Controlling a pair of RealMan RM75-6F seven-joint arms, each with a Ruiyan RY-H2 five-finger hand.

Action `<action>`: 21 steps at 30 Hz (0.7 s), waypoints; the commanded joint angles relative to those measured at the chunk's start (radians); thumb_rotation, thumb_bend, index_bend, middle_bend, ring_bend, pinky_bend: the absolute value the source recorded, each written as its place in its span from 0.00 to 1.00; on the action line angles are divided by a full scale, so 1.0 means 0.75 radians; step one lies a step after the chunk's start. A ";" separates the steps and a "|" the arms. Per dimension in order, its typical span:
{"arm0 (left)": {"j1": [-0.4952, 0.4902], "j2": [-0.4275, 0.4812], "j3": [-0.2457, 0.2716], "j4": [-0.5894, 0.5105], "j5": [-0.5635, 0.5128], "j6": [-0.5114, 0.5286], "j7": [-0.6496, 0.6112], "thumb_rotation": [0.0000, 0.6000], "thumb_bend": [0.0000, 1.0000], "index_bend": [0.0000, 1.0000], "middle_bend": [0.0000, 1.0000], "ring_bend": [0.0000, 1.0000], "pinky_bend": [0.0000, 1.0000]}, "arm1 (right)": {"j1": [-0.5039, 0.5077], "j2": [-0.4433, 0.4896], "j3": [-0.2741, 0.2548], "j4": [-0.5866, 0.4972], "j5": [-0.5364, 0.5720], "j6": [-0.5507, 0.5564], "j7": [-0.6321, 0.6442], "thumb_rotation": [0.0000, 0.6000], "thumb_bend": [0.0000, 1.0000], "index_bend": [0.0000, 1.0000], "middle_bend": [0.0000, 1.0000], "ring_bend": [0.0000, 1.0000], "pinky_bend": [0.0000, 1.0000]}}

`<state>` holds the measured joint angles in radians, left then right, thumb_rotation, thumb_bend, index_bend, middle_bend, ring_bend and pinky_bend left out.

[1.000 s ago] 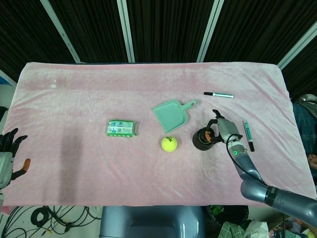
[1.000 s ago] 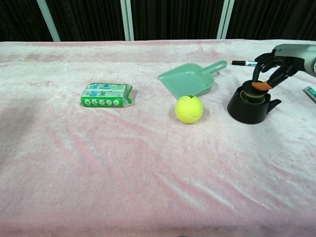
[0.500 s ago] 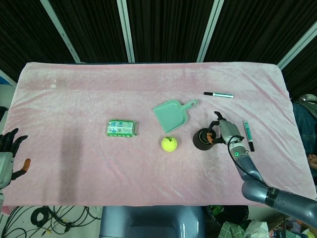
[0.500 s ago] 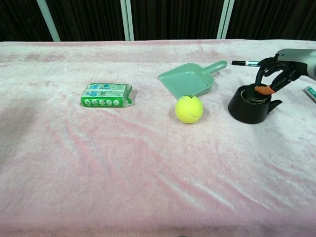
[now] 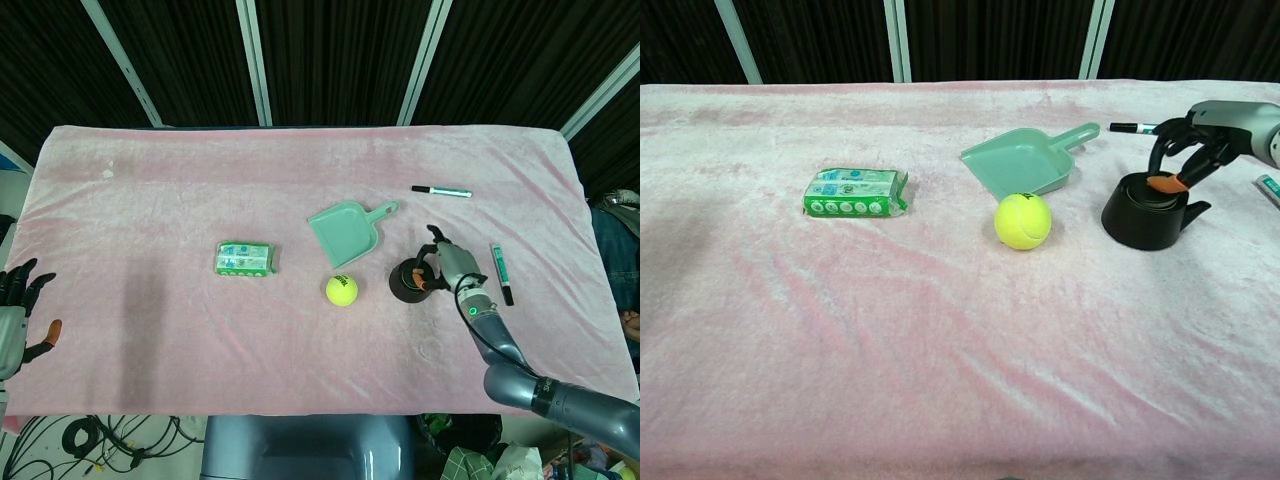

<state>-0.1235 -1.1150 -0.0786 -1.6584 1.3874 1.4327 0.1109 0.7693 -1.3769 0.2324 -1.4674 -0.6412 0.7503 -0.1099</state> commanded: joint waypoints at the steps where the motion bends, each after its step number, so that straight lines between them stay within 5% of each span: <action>1: 0.000 0.000 0.000 0.000 0.000 0.000 0.000 1.00 0.39 0.16 0.00 0.00 0.00 | 0.003 -0.002 -0.001 0.000 0.003 -0.002 -0.001 1.00 0.32 0.58 0.01 0.13 0.18; 21: 0.001 -0.001 0.000 -0.002 -0.002 0.002 0.004 1.00 0.39 0.16 0.00 0.00 0.00 | -0.007 -0.022 -0.023 0.041 0.002 -0.025 0.025 1.00 0.32 0.58 0.01 0.13 0.18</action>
<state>-0.1229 -1.1156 -0.0785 -1.6601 1.3858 1.4339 0.1140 0.7644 -1.3928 0.2157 -1.4377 -0.6382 0.7329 -0.0921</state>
